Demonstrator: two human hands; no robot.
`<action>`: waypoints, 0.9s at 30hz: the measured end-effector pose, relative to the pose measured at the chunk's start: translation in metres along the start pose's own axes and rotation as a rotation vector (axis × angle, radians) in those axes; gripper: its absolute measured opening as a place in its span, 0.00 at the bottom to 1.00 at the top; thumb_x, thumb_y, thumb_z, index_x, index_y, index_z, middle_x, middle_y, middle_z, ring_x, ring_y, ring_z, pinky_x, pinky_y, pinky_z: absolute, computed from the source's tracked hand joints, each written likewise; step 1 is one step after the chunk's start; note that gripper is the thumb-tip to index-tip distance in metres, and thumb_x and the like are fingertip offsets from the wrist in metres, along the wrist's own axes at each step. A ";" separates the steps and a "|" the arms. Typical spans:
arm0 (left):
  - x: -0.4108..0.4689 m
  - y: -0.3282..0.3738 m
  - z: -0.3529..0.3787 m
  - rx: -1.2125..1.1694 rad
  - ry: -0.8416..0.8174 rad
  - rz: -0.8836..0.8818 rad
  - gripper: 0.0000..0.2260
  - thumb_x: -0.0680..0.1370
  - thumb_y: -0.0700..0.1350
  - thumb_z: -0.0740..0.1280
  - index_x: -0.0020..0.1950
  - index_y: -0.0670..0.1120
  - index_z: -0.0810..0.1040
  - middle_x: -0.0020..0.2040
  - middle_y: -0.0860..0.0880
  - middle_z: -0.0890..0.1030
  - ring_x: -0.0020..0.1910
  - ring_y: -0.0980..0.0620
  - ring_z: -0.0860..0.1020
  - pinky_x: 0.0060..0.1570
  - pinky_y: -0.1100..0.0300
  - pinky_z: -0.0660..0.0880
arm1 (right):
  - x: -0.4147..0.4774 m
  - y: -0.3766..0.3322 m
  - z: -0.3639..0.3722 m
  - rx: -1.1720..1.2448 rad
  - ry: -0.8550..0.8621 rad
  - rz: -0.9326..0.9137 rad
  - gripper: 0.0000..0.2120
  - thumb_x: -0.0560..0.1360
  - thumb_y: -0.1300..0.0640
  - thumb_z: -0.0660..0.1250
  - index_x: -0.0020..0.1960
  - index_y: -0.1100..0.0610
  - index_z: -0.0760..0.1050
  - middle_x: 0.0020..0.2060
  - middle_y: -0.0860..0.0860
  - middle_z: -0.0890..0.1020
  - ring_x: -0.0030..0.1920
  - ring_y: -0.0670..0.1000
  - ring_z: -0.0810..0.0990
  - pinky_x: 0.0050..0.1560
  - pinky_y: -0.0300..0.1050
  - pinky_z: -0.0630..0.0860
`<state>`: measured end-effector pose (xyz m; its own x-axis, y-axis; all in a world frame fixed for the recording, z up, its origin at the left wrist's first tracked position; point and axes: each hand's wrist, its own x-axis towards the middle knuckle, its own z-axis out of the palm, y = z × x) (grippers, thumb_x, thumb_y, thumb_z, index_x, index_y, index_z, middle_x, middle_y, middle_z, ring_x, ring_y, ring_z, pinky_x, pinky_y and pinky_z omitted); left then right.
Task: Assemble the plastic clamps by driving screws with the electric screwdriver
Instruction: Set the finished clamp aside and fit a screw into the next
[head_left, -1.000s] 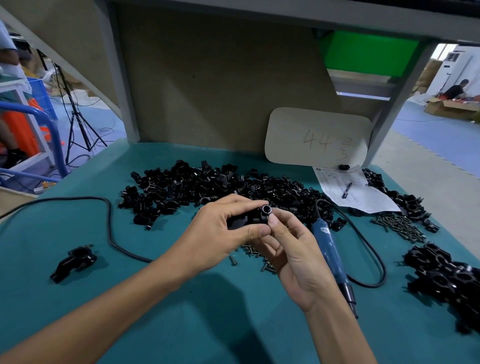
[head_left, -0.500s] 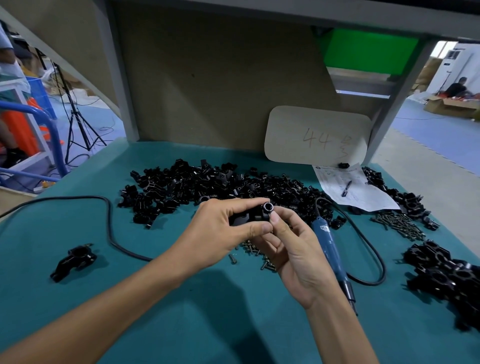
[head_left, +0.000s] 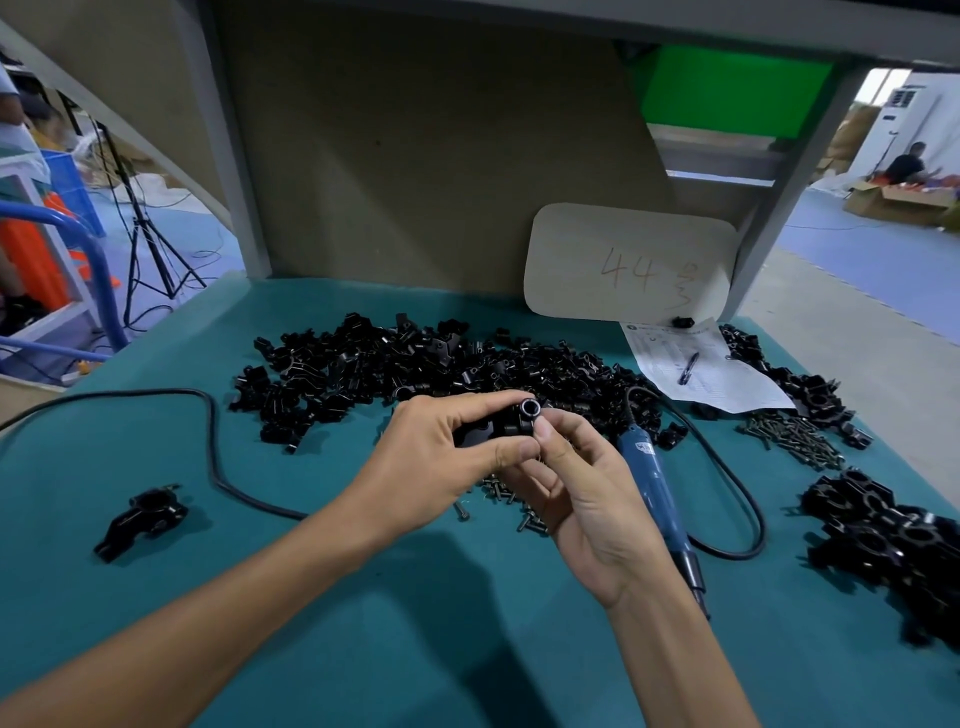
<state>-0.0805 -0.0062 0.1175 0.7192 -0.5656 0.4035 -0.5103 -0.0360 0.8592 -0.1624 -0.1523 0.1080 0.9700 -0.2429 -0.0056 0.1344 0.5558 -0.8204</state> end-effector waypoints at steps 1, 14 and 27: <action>0.000 0.000 0.000 0.001 0.002 0.008 0.19 0.71 0.58 0.76 0.61 0.60 0.83 0.55 0.62 0.84 0.59 0.61 0.81 0.60 0.60 0.77 | 0.001 0.000 -0.001 -0.007 -0.010 0.000 0.10 0.67 0.53 0.79 0.46 0.53 0.84 0.42 0.56 0.84 0.45 0.55 0.86 0.47 0.45 0.83; 0.010 -0.023 -0.014 0.168 0.083 -0.074 0.22 0.70 0.60 0.74 0.64 0.59 0.80 0.62 0.61 0.80 0.63 0.71 0.74 0.61 0.77 0.67 | 0.050 0.089 -0.039 -1.809 -0.153 -0.010 0.16 0.83 0.47 0.65 0.63 0.58 0.77 0.58 0.55 0.78 0.56 0.58 0.80 0.57 0.49 0.76; -0.003 -0.018 -0.016 0.201 0.095 -0.012 0.22 0.71 0.56 0.75 0.64 0.52 0.82 0.59 0.61 0.82 0.60 0.68 0.78 0.62 0.72 0.71 | 0.020 -0.008 -0.032 -0.585 -0.003 -0.289 0.06 0.78 0.63 0.73 0.50 0.53 0.85 0.41 0.53 0.87 0.41 0.49 0.85 0.45 0.39 0.81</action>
<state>-0.0662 0.0095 0.1061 0.7624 -0.4843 0.4293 -0.5781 -0.2113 0.7882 -0.1506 -0.1874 0.0964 0.9121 -0.3147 0.2626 0.2583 -0.0562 -0.9644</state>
